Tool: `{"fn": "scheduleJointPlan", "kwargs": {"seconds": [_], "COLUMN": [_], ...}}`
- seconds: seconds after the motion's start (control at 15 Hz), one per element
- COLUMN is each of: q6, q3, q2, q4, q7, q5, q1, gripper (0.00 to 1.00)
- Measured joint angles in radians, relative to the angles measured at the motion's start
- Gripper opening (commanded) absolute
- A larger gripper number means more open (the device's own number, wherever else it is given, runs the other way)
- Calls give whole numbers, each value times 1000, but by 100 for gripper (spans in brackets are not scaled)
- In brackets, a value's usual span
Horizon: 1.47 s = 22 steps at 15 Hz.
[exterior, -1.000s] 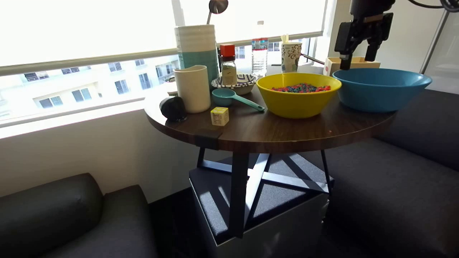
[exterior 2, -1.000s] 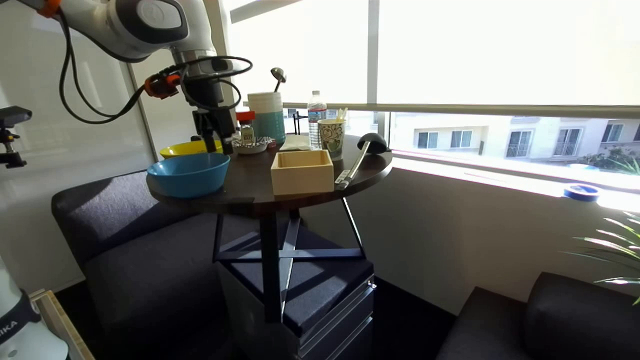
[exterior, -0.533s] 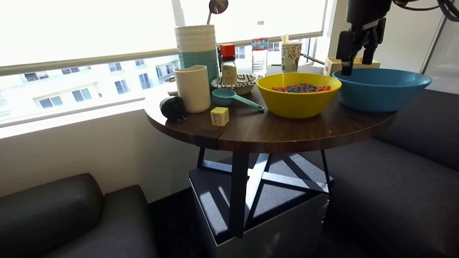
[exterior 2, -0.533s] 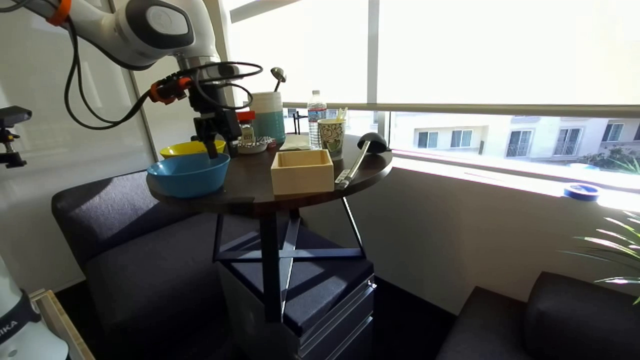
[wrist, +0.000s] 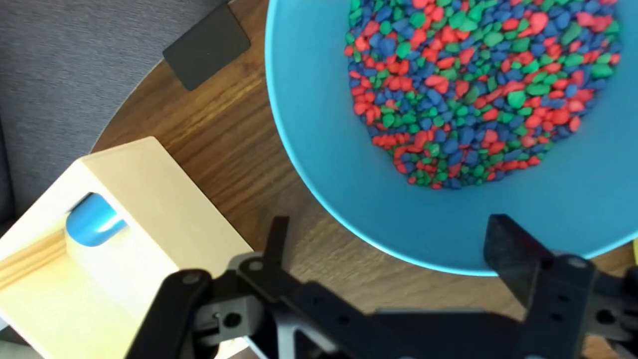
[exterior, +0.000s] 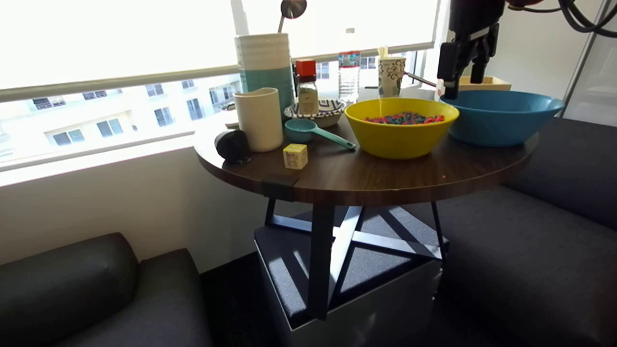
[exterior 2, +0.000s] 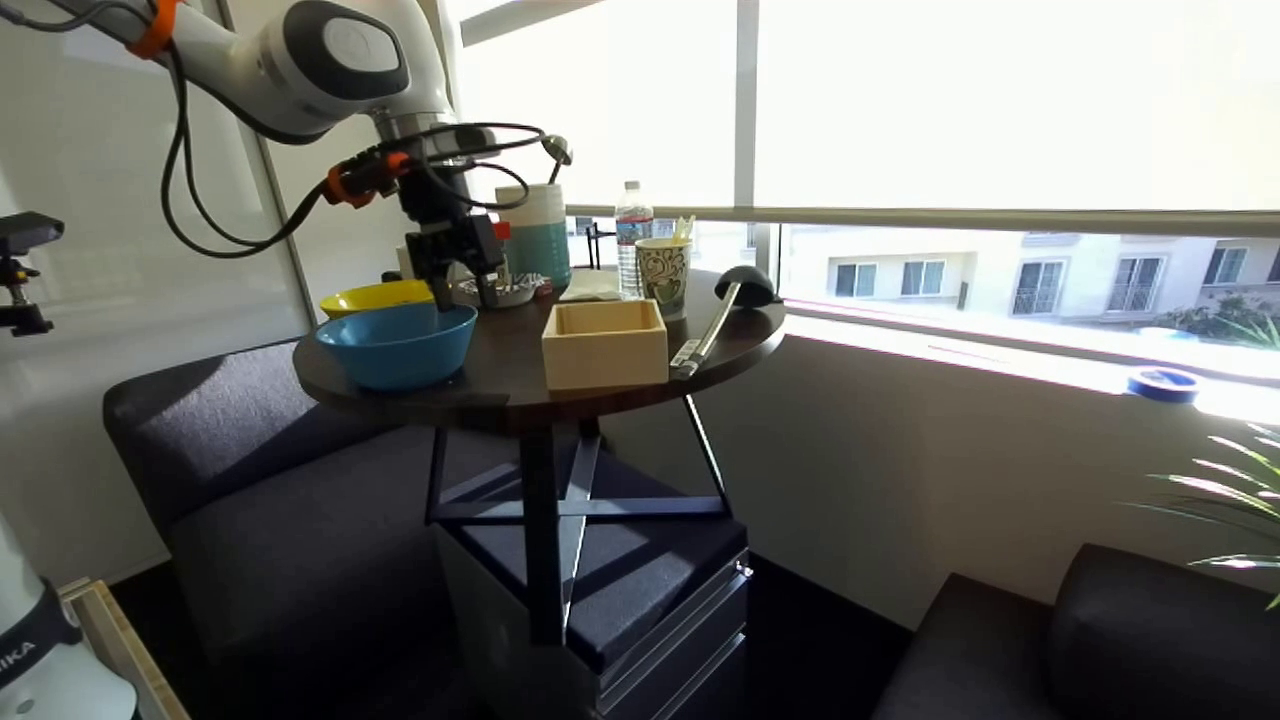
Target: Switch the positions of the blue bowl and yellow bowl
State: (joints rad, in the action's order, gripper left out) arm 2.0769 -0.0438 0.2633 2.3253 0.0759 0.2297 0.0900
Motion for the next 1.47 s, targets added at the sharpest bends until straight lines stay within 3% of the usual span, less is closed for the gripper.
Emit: {"fn": "scheduleJointPlan", "kwargs": {"seconds": [1.47], "q6": [133], "q3": [9], "q2": [-187], "q4": [-179], "q7": [11], "q5": [50], "q1": [-5], "gripper": [100]}}
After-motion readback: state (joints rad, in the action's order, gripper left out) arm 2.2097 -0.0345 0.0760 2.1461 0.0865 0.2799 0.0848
